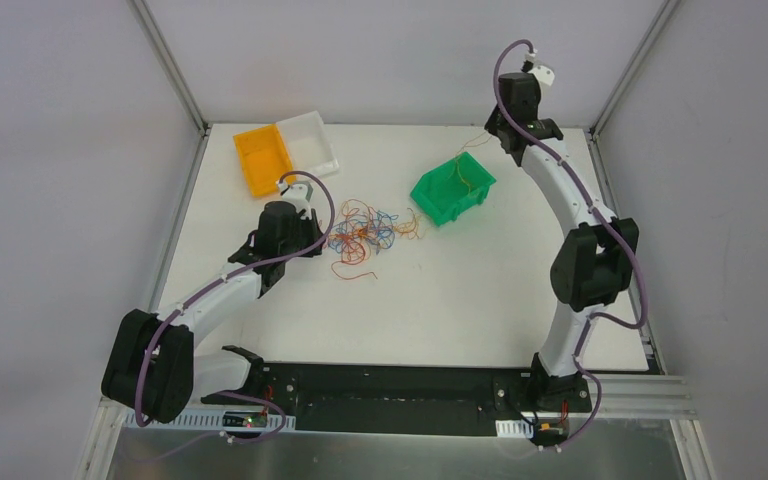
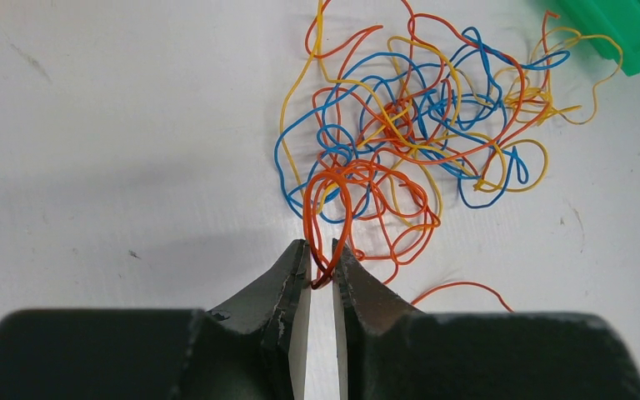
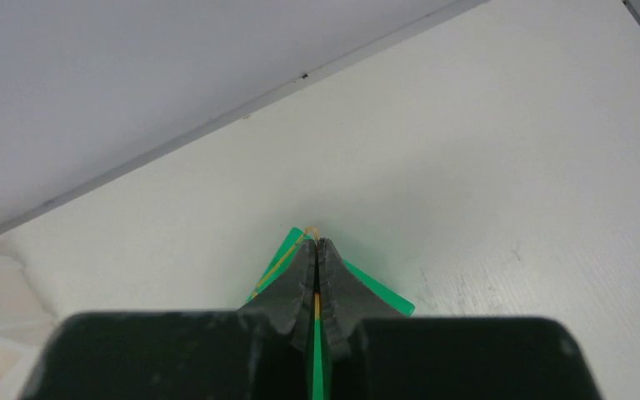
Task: Untangle the cables
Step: Place the cable in the bin.
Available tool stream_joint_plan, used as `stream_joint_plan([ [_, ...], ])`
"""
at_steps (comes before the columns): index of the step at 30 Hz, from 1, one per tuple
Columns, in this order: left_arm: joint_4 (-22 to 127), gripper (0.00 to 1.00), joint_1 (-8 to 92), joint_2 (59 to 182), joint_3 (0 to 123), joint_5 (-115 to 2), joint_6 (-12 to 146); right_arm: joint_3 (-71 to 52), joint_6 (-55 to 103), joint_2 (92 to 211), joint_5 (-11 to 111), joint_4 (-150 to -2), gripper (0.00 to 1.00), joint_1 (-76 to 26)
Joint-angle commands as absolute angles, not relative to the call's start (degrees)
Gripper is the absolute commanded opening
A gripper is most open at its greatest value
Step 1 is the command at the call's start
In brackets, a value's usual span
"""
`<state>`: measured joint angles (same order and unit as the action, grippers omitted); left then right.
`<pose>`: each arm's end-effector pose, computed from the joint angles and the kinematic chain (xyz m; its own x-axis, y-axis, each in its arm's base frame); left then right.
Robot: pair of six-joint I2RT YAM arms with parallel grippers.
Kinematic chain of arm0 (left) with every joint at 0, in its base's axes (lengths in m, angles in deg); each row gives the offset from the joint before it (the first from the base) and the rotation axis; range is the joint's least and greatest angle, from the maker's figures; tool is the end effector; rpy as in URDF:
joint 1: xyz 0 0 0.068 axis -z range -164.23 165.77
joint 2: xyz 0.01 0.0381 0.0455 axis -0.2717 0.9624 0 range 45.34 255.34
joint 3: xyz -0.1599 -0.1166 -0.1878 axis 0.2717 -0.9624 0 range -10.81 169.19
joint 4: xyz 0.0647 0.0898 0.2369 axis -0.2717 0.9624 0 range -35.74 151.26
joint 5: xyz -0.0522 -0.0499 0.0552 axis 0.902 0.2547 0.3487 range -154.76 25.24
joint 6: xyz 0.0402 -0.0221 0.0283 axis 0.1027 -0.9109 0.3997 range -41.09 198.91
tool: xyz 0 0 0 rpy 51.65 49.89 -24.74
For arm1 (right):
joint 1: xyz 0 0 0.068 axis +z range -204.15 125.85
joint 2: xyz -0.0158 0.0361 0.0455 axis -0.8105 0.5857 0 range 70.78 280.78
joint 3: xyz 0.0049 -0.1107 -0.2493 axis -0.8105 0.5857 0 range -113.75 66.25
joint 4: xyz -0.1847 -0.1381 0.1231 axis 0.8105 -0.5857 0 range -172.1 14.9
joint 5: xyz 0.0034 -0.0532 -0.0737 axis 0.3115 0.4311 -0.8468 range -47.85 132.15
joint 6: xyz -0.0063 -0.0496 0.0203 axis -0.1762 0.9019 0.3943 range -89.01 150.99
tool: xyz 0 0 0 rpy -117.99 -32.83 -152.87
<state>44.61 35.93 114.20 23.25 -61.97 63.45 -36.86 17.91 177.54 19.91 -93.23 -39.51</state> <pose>0.2429 -0.0909 0.2227 -0.4873 -0.1046 -0.8669 0.2653 0.9281 -0.2611 0.4327 0.0991 0.3709 -0.3256 0.1314 -0.9363 0.1847 0.9801 0.0734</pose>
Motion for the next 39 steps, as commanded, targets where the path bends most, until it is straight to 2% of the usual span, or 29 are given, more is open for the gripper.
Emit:
stream_joint_plan([
  [1, 42.3, 0.17, 35.8, 113.7, 23.1, -60.9, 64.1, -37.9, 22.5, 178.9, 14.6, -95.1, 0.00, -38.4],
  [7, 42.3, 0.17, 36.0, 113.7, 23.3, -61.0, 64.3, -32.0, 27.7, 180.3, 5.5, -93.2, 0.00, -33.2],
  [12, 42.4, 0.17, 36.0, 113.6, 23.2, -61.2, 64.3, -34.3, 26.4, 186.4, 0.8, -99.1, 0.00, -31.7],
  [27, 43.1, 0.17, 36.2, 113.5, 23.4, -61.6, 64.7, -49.7, 23.0, 201.3, 7.3, -112.5, 0.00, -31.9],
  [35, 43.4, 0.17, 36.3, 112.8, 23.3, -61.8, 64.7, -45.9, 19.5, 200.4, 9.9, -114.9, 0.00, -35.0],
  [39, 43.3, 0.17, 36.3, 112.7, 23.3, -61.8, 64.8, -37.9, 15.8, 195.1, 8.1, -114.4, 0.00, -35.9],
])
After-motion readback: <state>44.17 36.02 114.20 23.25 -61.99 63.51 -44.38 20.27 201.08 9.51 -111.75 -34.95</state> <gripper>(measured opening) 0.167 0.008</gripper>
